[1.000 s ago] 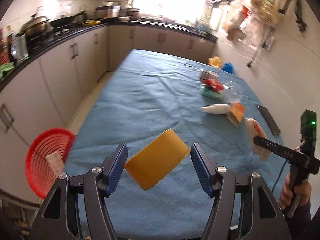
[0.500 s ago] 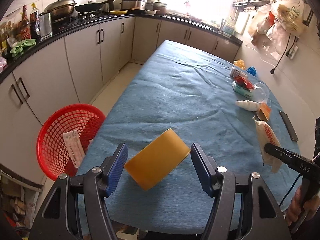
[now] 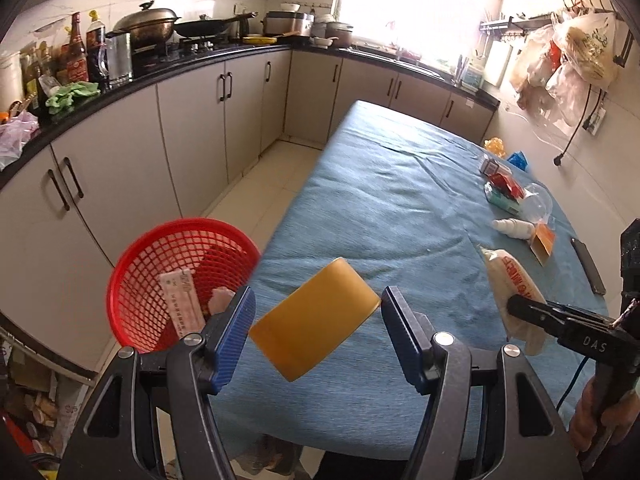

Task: Collect trash
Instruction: 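Lift the yellow container with the left gripper toward the red basket, then open the left gripper over the red basket while the right releases the white bag there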

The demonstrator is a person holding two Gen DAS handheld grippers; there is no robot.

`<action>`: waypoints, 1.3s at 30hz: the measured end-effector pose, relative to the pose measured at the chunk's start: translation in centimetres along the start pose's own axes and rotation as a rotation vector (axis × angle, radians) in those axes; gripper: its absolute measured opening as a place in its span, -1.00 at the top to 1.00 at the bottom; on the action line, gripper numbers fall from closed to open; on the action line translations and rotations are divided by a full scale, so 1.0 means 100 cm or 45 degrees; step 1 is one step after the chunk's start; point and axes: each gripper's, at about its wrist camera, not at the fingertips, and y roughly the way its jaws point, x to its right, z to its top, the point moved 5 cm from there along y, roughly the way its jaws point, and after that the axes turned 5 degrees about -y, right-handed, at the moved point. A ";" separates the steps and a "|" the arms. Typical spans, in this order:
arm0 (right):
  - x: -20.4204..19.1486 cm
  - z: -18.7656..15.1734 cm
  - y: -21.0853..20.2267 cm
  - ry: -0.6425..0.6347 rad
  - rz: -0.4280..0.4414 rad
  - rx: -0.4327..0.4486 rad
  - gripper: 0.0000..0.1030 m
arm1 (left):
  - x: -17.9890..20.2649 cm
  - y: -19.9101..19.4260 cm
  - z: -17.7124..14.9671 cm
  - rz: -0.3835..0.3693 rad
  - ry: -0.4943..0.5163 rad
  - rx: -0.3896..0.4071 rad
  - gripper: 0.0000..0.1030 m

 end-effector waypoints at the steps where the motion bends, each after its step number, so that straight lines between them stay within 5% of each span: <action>1: -0.005 0.002 0.003 -0.009 0.007 -0.004 0.29 | -0.005 -0.002 0.001 0.005 -0.008 0.005 -0.25; 39: -0.174 0.054 0.109 -0.261 0.271 -0.102 0.28 | -0.150 0.007 0.033 0.215 -0.255 0.050 -0.25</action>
